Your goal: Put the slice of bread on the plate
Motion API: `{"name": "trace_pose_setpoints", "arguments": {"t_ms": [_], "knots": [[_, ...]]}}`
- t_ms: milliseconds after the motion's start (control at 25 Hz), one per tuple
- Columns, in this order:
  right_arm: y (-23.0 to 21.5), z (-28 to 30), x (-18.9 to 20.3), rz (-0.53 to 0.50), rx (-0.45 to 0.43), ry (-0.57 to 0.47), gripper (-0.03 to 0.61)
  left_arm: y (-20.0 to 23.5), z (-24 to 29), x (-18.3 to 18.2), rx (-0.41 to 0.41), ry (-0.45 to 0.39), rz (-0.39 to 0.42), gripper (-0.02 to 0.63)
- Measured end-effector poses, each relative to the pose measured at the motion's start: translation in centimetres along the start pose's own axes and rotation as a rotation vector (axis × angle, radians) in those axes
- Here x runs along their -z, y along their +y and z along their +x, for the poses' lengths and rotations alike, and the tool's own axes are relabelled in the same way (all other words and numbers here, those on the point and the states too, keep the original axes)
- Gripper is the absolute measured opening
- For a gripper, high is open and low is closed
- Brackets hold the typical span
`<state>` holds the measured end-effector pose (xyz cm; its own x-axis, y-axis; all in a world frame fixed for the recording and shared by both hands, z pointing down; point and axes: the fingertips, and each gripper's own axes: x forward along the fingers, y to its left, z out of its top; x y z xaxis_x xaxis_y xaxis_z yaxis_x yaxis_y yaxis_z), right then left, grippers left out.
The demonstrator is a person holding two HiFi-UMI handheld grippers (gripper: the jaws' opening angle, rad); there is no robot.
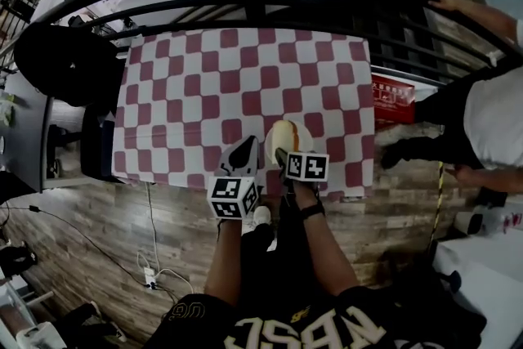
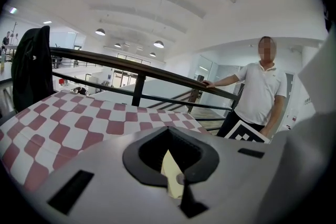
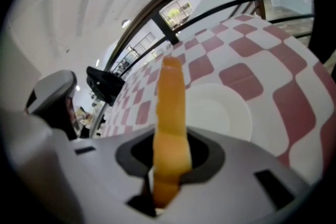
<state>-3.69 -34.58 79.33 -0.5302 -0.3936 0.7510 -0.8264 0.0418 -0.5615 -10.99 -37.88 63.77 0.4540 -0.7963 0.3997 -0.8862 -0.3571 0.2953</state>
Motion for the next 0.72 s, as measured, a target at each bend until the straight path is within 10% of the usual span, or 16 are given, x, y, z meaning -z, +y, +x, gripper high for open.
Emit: {"name": "trace_pose_setpoints", "arguments": {"t_ms": [320,720], "knots": [[-1.4,0.3,0.4,0.011,0.069,0.084,0.123,-0.5,0.5,-0.6,-0.005,-0.01,-0.008,0.018],[-2.1,-0.3,2.4,-0.268,0.176,0.194,0.387,-1.3,0.6,-0.2,0.007,0.001,-0.006,0.018]]}}
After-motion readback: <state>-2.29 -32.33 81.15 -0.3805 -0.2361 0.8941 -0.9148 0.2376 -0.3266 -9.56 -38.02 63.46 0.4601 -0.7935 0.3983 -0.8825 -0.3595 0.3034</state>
